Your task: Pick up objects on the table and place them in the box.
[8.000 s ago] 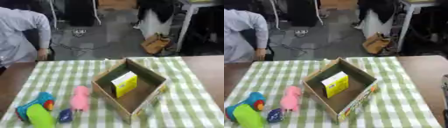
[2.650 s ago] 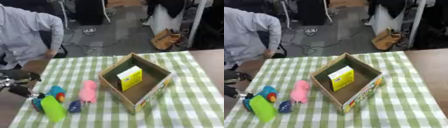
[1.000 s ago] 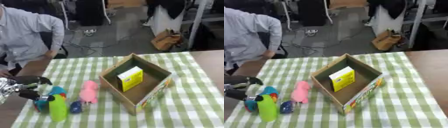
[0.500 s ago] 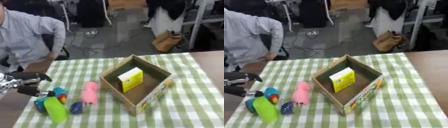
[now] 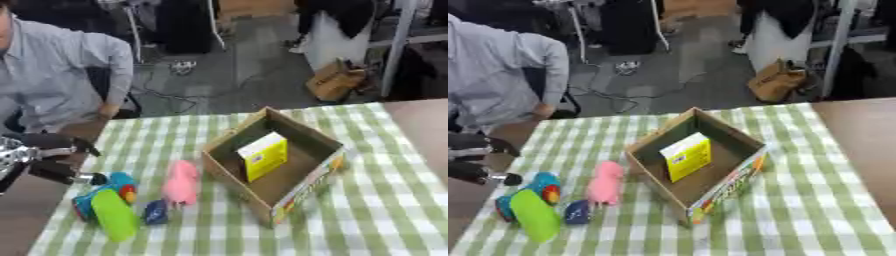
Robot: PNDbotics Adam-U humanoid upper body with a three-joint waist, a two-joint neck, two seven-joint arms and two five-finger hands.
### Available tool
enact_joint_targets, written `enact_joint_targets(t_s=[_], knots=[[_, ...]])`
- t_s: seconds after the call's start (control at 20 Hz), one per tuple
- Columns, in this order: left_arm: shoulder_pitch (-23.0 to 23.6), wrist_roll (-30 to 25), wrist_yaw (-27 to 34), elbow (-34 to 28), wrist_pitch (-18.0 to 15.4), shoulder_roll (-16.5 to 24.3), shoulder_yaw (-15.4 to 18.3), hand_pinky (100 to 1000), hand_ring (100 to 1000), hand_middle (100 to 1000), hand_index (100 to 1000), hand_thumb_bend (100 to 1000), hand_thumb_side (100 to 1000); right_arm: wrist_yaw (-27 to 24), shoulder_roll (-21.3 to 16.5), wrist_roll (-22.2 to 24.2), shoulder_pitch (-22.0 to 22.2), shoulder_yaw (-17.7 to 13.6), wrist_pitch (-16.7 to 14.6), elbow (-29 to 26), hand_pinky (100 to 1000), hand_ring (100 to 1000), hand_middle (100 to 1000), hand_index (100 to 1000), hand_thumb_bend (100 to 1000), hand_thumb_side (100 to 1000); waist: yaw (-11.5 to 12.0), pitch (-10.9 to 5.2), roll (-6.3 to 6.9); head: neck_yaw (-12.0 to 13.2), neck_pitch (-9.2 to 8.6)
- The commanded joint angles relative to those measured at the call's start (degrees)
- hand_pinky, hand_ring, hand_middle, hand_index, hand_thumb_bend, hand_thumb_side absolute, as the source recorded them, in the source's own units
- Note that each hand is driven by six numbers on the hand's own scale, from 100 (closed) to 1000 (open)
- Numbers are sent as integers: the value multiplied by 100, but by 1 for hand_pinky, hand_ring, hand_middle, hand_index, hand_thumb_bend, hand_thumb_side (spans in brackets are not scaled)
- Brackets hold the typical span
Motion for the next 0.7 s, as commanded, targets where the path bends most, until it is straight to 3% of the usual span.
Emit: enact_joint_targets(t_s=[0.05,0.7], knots=[[-39,-32,209,-124,77,210,-9,1000,941,944,1000,683,1000,-34,-130,14,-50,-11,-3,-88,720,891,865,995,100,1000,4,-170,69,22,34],[118,-17,775,-49,234,-35,-470,982,943,982,1000,709,1000,-45,-122,14,-49,-11,-5,-88,719,891,863,995,100,1000,-43,-156,85,66,70]])
